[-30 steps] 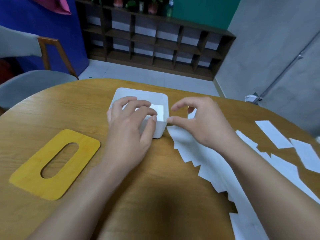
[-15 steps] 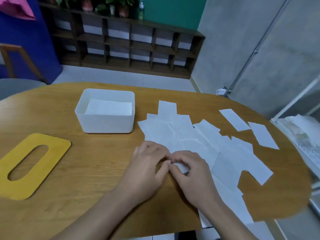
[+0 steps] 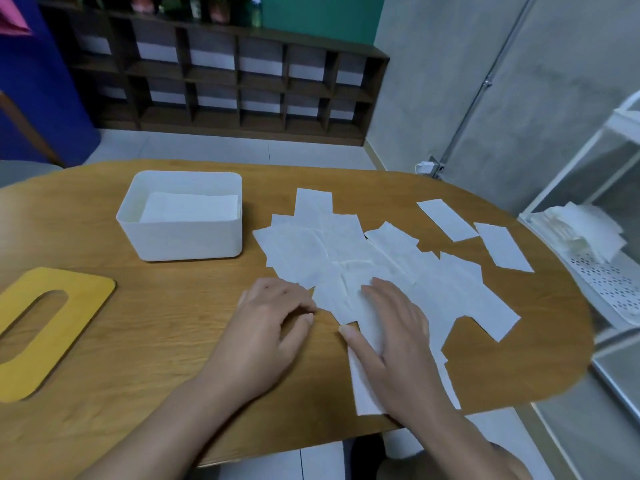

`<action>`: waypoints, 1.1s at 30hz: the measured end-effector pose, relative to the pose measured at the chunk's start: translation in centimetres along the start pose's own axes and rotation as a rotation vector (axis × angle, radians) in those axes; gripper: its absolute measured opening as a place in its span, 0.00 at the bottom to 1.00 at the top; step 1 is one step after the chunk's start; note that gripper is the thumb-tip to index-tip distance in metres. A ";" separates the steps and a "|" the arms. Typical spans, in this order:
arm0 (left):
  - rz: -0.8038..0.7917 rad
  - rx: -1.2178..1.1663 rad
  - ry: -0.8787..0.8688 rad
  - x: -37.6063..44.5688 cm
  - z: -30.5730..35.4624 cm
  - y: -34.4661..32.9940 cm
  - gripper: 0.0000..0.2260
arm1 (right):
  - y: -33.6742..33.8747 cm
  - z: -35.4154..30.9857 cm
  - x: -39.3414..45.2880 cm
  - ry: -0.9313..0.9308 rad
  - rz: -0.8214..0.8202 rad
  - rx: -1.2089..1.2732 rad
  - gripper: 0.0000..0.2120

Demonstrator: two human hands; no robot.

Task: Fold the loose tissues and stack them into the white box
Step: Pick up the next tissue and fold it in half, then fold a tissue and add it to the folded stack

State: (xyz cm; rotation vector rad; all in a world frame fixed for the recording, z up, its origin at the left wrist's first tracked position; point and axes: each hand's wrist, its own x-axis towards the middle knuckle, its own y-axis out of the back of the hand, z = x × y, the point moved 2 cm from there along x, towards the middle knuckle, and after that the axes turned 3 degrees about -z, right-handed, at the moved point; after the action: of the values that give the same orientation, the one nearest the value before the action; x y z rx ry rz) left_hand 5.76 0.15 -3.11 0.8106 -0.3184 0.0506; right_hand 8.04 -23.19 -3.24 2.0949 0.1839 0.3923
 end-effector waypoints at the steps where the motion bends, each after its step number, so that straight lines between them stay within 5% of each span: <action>1: -0.001 0.001 0.000 0.0 -0.1 0.1 0.07 | -0.5 -0.9 0.4 -0.006 0.015 0.034 0.32; 12: -0.024 0.027 0.033 0.1 -2.3 1.5 0.08 | -4.0 -8.6 4.6 -0.166 0.035 0.527 0.19; 15: -0.011 0.024 0.067 0.2 -2.9 1.9 0.09 | -3.0 -8.2 5.8 -0.117 0.092 0.376 0.16; 18: -0.006 0.011 0.102 0.3 -2.7 2.1 0.11 | -1.3 -6.0 8.0 -0.143 0.182 0.142 0.25; 24: -0.035 0.051 0.092 0.4 -2.4 1.7 0.16 | -0.9 -2.5 9.7 -0.351 -0.021 0.208 0.40; 28: -0.046 0.056 0.124 0.5 -2.3 1.8 0.18 | -1.2 -2.7 9.5 -0.296 0.042 0.335 0.35; 33: -0.028 0.027 0.161 0.5 -1.9 1.9 0.20 | -1.2 -3.4 8.7 -0.152 0.202 0.189 0.22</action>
State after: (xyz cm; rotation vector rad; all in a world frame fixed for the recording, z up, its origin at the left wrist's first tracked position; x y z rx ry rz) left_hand 6.43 2.83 -2.86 0.8318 -0.1543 0.0940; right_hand 15.06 -17.34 -0.81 2.3285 -0.0841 0.3444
